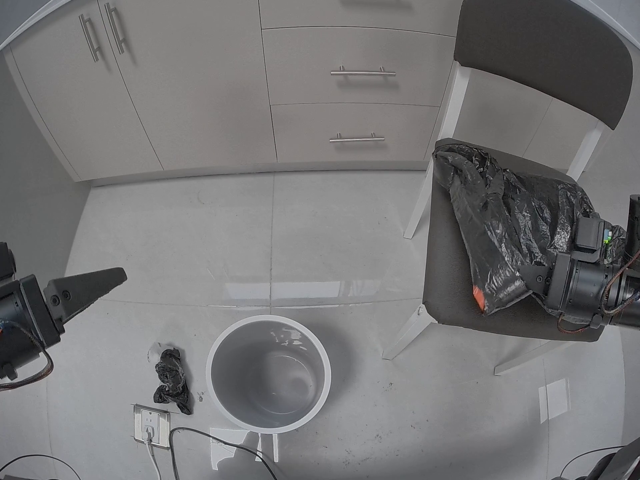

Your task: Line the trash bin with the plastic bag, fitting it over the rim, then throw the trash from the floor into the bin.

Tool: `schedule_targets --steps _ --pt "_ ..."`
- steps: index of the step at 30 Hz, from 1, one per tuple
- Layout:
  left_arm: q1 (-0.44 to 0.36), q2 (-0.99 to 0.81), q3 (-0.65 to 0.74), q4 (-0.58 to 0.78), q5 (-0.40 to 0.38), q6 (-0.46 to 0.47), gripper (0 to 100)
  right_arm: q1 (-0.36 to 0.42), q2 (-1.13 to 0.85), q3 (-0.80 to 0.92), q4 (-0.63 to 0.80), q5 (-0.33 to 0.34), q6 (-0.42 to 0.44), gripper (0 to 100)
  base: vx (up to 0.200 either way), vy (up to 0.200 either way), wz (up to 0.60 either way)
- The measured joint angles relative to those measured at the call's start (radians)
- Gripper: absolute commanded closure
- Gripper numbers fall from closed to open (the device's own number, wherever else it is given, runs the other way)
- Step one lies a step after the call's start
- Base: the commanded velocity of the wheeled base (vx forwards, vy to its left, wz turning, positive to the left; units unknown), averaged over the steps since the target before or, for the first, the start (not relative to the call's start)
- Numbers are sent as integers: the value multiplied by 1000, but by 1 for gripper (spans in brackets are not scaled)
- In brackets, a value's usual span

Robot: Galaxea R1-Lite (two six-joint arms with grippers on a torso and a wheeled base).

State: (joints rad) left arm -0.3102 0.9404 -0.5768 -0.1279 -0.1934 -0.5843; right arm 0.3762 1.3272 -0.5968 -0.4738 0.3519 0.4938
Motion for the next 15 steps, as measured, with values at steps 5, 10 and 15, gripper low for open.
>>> schedule_targets --steps 5,10,15 --pt "-14 -8 -6 -2 -83 -7 0 104 -24 -66 85 11 -127 100 0 0 0" --pt "-20 8 -7 -8 -119 -10 0 221 -53 -114 166 -9 -200 100 0 0 0" --pt "-23 46 -11 -14 -141 -15 0 329 -91 -141 262 -99 -259 100 0 0 0"
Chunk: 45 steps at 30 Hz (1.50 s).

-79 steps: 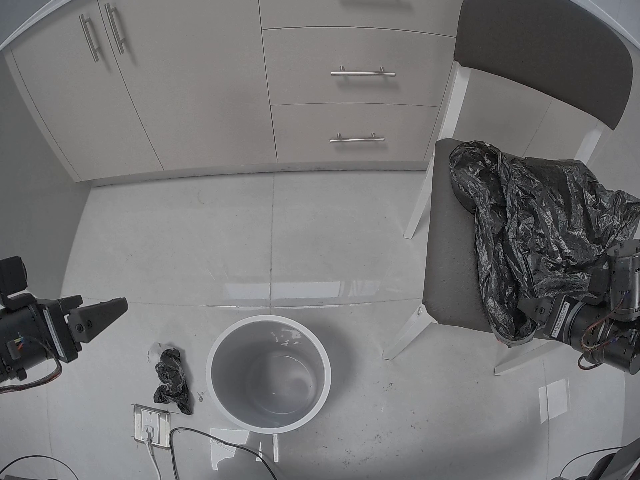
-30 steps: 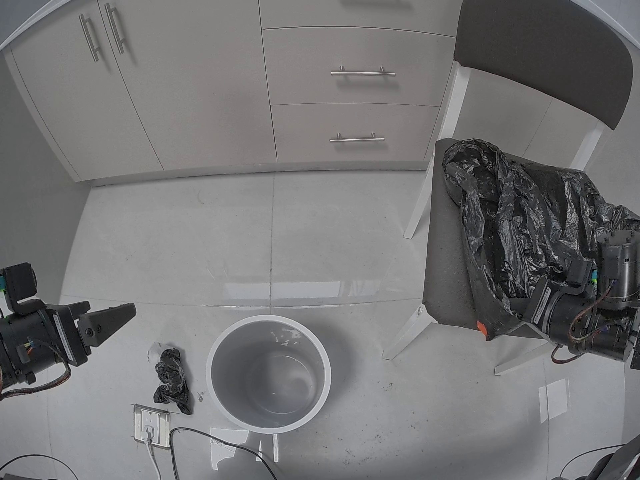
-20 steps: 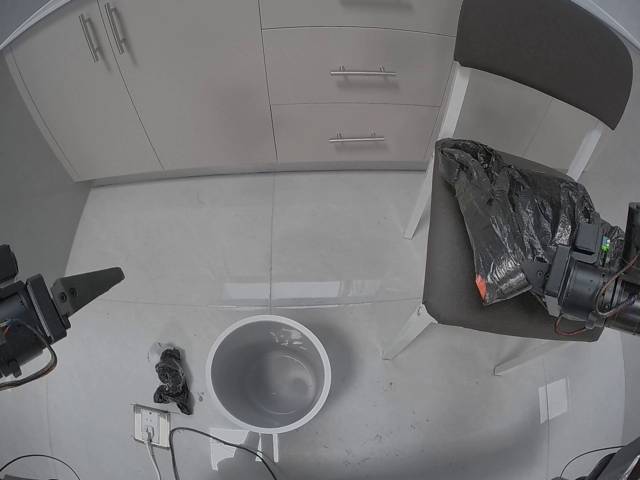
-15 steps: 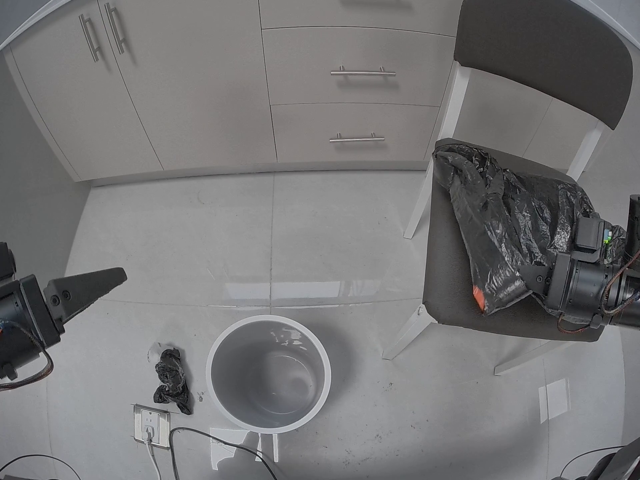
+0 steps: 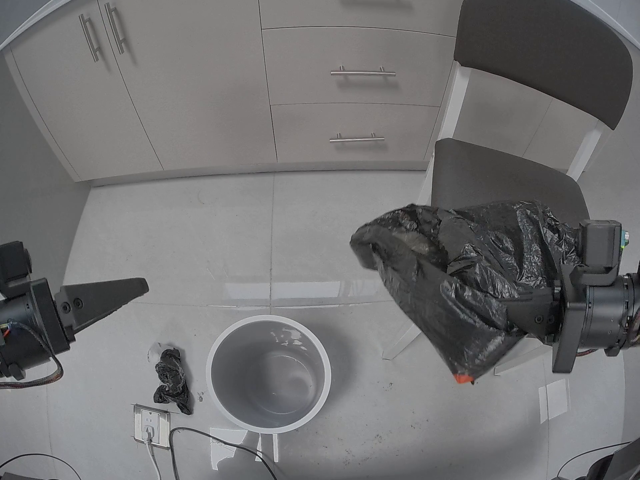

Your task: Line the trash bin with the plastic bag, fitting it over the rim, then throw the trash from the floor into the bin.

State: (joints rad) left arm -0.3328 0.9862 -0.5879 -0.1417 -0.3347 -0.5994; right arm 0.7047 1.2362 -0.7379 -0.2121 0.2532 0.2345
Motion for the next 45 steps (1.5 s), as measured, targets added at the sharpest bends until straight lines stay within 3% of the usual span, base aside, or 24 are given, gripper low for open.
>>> schedule_targets --steps 6,13,20,27,34,45 --pt "-4 67 -37 -1 -104 -144 0 111 -31 -23 51 -84 -53 100 0 0 0" --pt "-49 158 -123 -2 -196 -355 0 152 -20 -135 136 -118 -69 100 0 0 0" --pt "-79 320 -208 -15 -236 -311 0 193 8 -288 233 -171 -94 100 0 0 0" --pt "-87 517 -263 -117 -251 -267 0 235 36 -397 275 -203 -104 100 0 0 0" --pt "-67 703 -375 -165 -258 -221 0 318 62 -456 324 -249 -107 100 0 0 0" --pt "-36 795 -457 -176 -261 -223 0 380 88 -474 358 -261 -108 100 0 0 0"
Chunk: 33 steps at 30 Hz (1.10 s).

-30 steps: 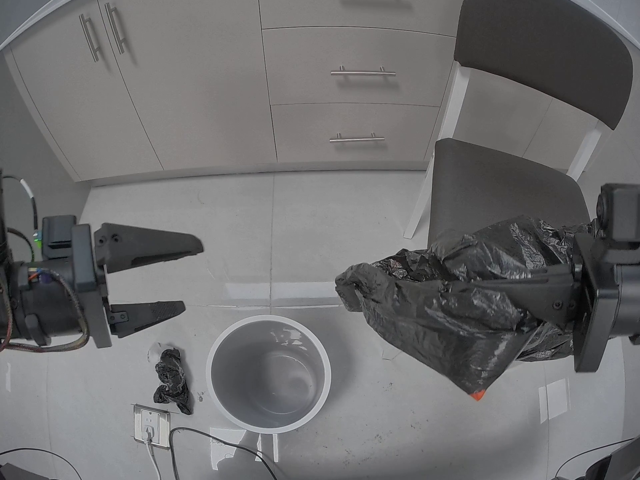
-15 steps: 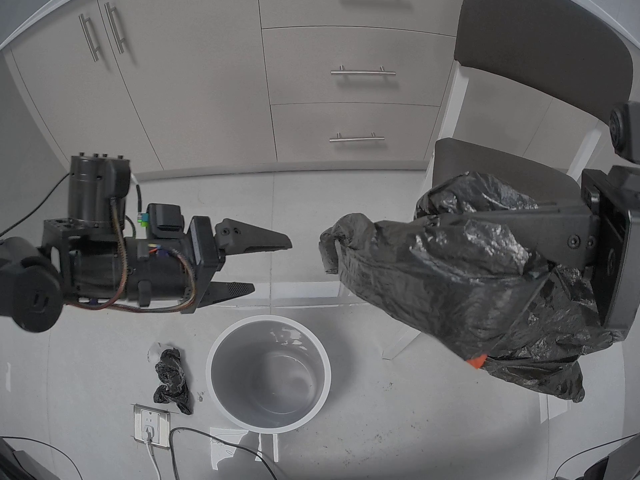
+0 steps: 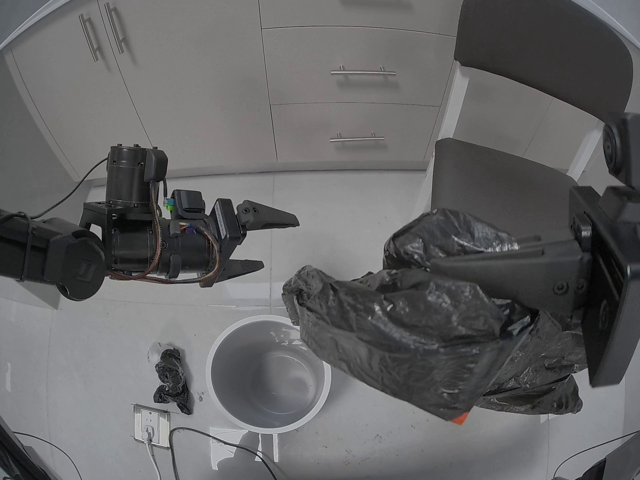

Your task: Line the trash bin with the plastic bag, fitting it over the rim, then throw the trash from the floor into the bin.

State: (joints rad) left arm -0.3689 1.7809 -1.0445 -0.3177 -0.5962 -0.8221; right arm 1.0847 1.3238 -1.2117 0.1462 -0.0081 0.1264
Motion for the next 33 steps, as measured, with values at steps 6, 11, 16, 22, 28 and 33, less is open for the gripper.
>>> schedule_targets --steps 6,11,16,22,28,33 --pt "-57 6 29 6 -1 -3 0 25 16 -51 0 -17 -25 100 0 0 0" --pt "-113 11 51 3 -1 -2 0 32 37 -97 -1 -37 -54 100 0 0 0" --pt "-136 31 51 -1 0 1 0 33 45 -110 1 -41 -67 100 0 0 0" --pt "-141 60 41 -4 0 3 0 33 45 -118 -1 -46 -71 100 0 0 0" --pt "-141 96 11 -6 -5 -1 0 35 45 -132 -1 -62 -84 100 0 0 0" --pt "-141 116 -5 1 -61 -25 0 36 39 -133 -2 -64 -96 100 0 0 0"
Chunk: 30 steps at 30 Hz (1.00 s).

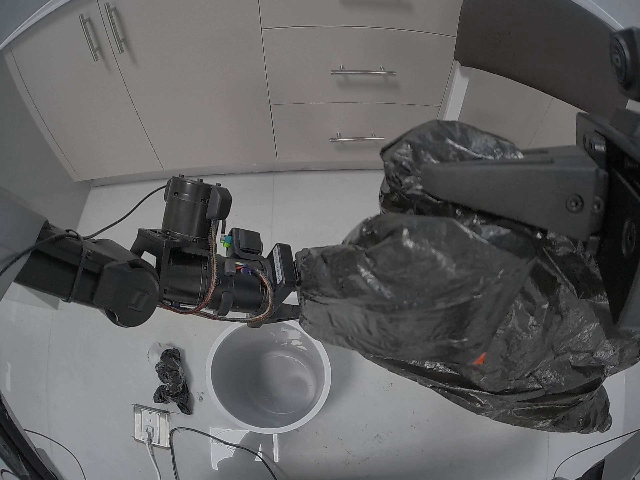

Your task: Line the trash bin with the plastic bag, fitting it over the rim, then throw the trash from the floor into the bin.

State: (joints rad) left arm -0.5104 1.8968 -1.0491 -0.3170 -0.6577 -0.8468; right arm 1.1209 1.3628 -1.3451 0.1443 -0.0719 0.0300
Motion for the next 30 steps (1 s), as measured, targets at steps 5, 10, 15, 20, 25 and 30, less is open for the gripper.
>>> schedule_targets --steps 5,10,15,20,25,30 --pt "-2 -7 0 0 -63 -72 0 -1 -6 3 -3 0 0 100 0 0 0" --pt "-3 -37 12 4 -146 -134 0 -5 -8 4 -6 0 -1 100 0 0 0" --pt "-3 -65 21 12 -205 -180 0 -7 -10 4 -7 0 -1 100 0 0 0" --pt "-2 -77 23 49 -218 -190 0 -8 -14 1 -8 0 -1 100 0 0 0" --pt "-3 -80 20 50 -218 -192 0 -9 -18 0 -8 0 -1 100 0 0 0" --pt "-4 -80 18 43 -218 -187 100 -10 -23 0 -8 0 -1 100 0 0 0"
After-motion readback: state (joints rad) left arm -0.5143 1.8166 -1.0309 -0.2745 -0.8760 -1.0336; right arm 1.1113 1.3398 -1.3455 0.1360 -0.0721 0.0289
